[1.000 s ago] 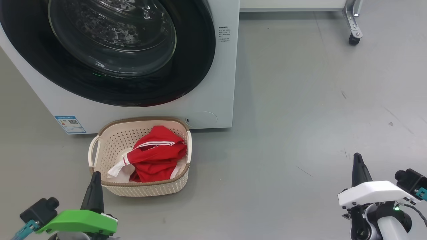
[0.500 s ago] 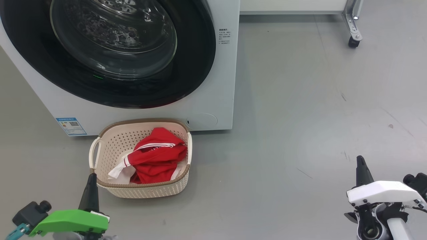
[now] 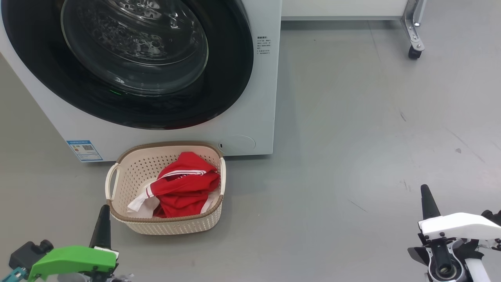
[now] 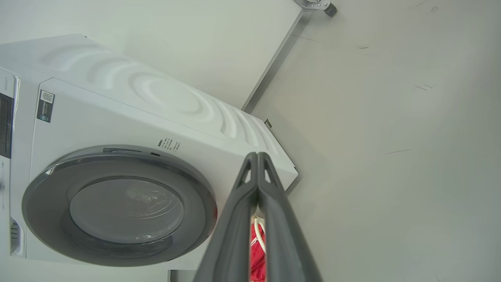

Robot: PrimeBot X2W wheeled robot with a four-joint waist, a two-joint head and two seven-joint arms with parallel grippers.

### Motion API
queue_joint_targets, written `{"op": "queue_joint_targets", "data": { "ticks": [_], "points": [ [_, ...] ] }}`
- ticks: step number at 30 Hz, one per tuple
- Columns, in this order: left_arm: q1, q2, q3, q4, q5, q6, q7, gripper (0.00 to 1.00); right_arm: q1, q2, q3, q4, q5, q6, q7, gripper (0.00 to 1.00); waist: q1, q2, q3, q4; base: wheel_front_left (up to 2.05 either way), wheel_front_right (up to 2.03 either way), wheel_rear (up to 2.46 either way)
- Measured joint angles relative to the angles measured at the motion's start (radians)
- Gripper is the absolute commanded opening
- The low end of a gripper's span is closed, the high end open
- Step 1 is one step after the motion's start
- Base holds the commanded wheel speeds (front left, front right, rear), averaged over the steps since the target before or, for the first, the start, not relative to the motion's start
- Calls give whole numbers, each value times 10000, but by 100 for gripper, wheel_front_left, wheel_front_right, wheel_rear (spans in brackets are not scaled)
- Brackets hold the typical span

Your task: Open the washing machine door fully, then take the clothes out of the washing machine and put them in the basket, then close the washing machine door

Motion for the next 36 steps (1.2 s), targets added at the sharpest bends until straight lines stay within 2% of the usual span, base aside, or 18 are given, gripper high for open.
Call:
{"op": "queue_joint_targets", "data": {
  "ticks": [31,36],
  "points": [
    [-54,10,598,-67,-3576,0,1011,0,-63,10,-794,38,4073,500,1055,0,0,0,-201,20,0,0,0],
    [-83,12,654,-75,-3858,0,1103,0,-68,10,-874,46,4516,585,1212,0,0,0,-218,22,0,0,0]
  ]
}}
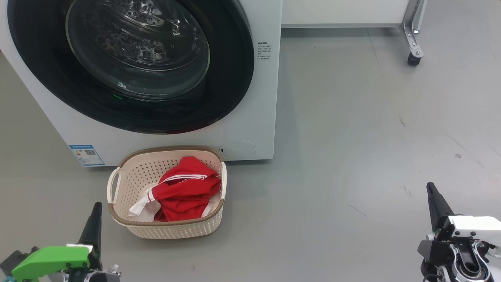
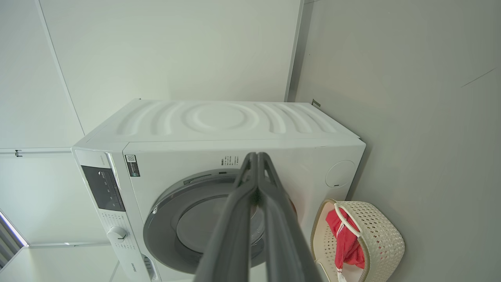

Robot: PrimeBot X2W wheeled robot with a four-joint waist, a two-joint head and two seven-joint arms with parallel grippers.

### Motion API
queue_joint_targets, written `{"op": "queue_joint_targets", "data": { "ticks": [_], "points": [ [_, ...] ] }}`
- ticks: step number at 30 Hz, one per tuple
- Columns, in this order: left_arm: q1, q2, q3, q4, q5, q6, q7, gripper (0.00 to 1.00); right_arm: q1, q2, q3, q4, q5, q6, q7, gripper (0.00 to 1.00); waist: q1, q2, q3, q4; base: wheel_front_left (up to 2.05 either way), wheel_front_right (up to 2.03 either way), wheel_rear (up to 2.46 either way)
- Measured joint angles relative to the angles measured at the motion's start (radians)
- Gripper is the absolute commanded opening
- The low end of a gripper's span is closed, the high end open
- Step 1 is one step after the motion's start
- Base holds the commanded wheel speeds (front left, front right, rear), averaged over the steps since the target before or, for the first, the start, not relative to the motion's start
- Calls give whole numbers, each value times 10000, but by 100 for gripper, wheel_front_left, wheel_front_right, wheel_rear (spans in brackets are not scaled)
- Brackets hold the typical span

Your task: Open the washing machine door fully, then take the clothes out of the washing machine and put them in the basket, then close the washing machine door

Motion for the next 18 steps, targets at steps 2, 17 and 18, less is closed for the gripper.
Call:
{"op": "queue_joint_targets", "data": {
  "ticks": [2,17,18],
  "points": [
    [-34,0,8,-4,-42,0,0,0,-2,0,-4,0,0,0,0,0,0,0,0,0,0,0,0],
    [-44,0,21,-4,-136,0,2,0,-4,2,-12,0,0,0,2,0,0,0,1,0,0,0,0],
    [-45,0,23,-4,-136,0,2,0,-4,2,-12,0,0,0,2,0,0,0,1,0,0,0,0]
  ]
}}
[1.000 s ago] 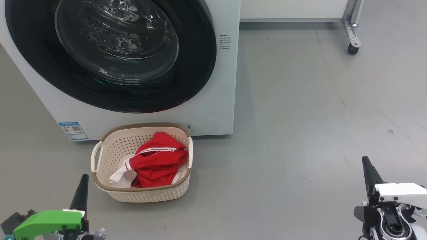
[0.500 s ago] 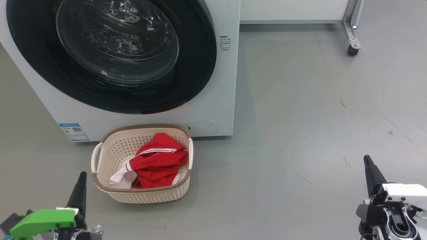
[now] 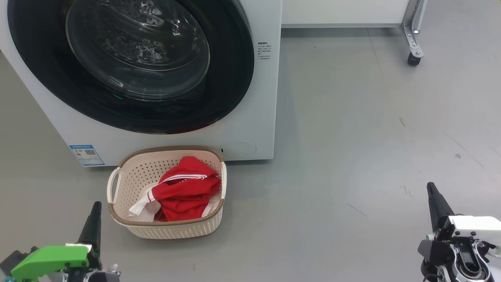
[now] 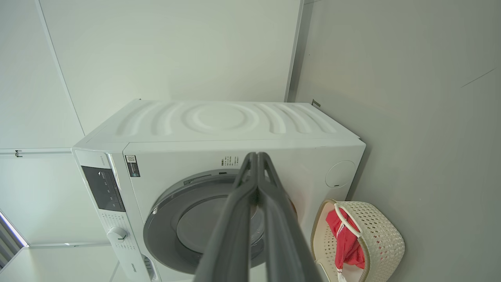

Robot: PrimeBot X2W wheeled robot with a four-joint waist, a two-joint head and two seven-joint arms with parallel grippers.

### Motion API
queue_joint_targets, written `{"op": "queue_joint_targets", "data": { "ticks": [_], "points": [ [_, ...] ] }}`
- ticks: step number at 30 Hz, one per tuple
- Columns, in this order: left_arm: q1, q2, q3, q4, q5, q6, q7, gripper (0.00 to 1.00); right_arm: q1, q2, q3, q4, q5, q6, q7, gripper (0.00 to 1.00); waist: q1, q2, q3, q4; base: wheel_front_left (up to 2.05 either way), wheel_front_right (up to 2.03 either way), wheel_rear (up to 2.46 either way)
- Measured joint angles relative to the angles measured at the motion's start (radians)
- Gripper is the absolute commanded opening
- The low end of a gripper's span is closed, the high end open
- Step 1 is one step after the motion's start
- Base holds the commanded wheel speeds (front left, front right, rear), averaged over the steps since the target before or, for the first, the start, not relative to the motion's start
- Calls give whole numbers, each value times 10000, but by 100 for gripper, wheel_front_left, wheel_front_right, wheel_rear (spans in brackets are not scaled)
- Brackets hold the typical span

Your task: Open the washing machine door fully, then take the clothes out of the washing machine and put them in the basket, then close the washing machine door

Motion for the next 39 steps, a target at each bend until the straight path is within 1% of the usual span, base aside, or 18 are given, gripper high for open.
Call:
{"op": "queue_joint_targets", "data": {
  "ticks": [39],
  "points": [
    [-12,0,46,0,2,0,4,0,-1,0,-6,0,0,0,0,0,0,0,0,1,0,0,0]
  ]
}}
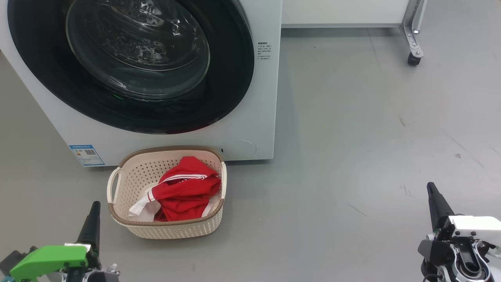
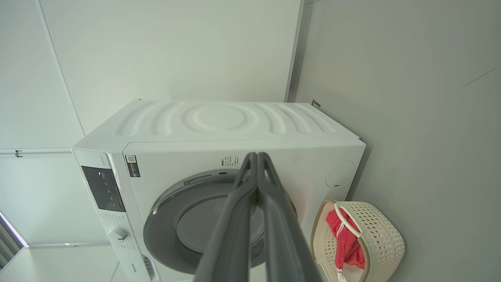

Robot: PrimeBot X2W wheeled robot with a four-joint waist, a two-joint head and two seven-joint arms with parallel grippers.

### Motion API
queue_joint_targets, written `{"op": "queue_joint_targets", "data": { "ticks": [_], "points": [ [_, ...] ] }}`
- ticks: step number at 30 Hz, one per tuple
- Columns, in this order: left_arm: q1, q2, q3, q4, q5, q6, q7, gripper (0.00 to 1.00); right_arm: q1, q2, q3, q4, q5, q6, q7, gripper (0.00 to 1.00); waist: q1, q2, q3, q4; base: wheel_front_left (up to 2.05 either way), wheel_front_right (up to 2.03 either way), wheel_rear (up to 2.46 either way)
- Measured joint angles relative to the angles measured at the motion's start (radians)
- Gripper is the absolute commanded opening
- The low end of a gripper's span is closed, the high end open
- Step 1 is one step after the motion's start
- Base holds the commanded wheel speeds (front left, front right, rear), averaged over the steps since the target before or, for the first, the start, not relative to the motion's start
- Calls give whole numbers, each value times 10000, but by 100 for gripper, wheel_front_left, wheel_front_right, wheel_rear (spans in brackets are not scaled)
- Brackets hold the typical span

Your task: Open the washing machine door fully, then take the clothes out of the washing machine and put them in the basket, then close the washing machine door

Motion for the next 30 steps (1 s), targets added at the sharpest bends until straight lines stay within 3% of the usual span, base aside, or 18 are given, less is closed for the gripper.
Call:
{"op": "queue_joint_targets", "data": {
  "ticks": [30],
  "points": [
    [-1,-2,21,0,-2,0,4,0,0,0,-2,-2,0,0,0,0,0,0,0,0,0,0,0]
  ]
}}
